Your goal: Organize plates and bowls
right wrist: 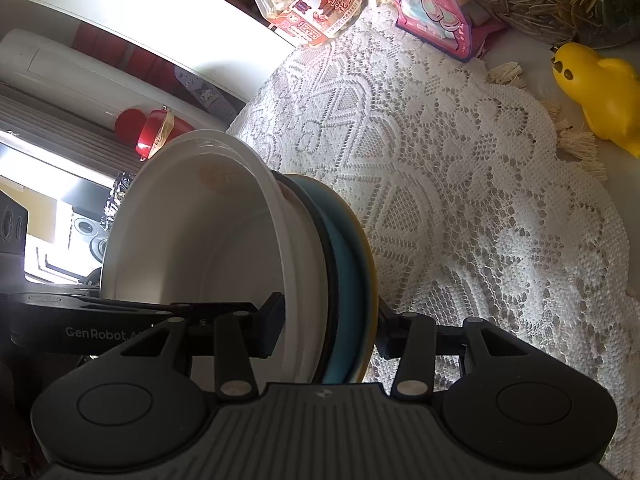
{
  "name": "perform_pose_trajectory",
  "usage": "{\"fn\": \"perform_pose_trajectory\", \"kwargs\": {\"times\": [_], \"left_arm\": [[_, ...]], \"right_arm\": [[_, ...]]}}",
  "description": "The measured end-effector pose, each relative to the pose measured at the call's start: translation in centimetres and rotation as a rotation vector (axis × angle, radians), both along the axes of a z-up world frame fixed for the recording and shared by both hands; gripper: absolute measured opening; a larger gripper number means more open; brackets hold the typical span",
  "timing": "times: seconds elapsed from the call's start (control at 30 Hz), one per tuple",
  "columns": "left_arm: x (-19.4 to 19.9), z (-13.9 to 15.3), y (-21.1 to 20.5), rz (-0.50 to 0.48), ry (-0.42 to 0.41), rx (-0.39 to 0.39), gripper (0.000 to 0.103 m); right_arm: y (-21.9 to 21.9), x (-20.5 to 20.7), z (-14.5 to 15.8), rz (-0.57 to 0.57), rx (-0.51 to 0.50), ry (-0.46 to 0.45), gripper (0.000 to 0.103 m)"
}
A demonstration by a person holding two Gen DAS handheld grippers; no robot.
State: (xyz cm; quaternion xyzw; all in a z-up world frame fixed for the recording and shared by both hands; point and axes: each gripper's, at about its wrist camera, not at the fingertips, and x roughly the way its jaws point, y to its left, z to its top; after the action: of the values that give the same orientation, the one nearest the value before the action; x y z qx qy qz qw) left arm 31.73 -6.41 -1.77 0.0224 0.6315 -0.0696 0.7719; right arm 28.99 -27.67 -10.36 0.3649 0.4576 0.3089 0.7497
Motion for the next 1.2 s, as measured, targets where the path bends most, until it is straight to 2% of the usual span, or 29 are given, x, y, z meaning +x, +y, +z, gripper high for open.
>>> {"fn": "perform_pose_trajectory", "kwargs": {"times": [0.37,0.57,0.8,0.87,0.97,1.07,1.2], "left_arm": [[0.5,-0.5,0.4,0.014,0.038,-0.008,0.064],[0.0,-0.5,0.7,-0.02,0.022,-0.023,0.064],[-0.5,-0.4,1.2,-0.006,-0.013,-0.05,0.064],[-0.4,-0.5,1.2,-0.009,-0.015,-0.057,0.065],[-0.1,-0.7,1.6,0.001,0.005,-0.074,0.065],[0.3,-0.8,2.1,0.005,0.041,-0.099,0.063],[0.6,-0.8,2.0,0.016,0.1,-0.088,0.063]], "right_arm": [[0.1,-0.1,0.2,0.009,-0.011,-0.013,0.043],[0.4,-0.1,0.5,0.012,-0.031,-0.022,0.043],[0.6,-0.3,0.8,0.002,-0.052,-0.036,0.044],[0.8,-0.7,1.3,-0.02,-0.086,-0.061,0.044],[1.2,-1.1,1.8,-0.05,-0.127,-0.074,0.043],[1.2,-0.5,1.5,-0.032,-0.092,-0.04,0.044],[1.1,-0.4,1.2,-0.019,-0.073,-0.052,0.044]]}}
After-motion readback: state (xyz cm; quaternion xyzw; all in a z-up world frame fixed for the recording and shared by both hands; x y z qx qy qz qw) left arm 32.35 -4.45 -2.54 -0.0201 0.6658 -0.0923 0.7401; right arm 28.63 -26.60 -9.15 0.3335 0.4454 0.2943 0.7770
